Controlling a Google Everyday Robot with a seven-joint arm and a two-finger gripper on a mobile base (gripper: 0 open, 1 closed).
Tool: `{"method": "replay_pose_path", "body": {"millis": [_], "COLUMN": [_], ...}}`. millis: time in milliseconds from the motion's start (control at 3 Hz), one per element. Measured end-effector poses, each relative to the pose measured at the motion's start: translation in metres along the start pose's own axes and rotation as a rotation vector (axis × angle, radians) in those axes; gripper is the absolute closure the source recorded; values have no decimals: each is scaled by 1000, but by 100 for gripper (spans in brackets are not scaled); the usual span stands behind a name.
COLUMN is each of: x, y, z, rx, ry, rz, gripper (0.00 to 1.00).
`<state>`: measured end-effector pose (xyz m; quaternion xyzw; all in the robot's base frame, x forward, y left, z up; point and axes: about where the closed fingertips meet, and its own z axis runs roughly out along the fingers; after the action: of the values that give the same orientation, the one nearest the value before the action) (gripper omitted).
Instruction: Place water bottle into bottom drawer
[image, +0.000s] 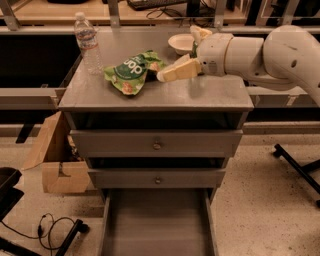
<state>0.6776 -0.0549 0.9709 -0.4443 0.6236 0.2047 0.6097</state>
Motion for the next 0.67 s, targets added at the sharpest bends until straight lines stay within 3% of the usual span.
{"method": "replay_pose_path", "body": {"millis": [333,667], "x": [-3,-8], "y": [-5,-14], "z": [23,72], "rx": [-15,-55], "ry": [-51,-128], "rz": [-2,21], "gripper": [0,0]}}
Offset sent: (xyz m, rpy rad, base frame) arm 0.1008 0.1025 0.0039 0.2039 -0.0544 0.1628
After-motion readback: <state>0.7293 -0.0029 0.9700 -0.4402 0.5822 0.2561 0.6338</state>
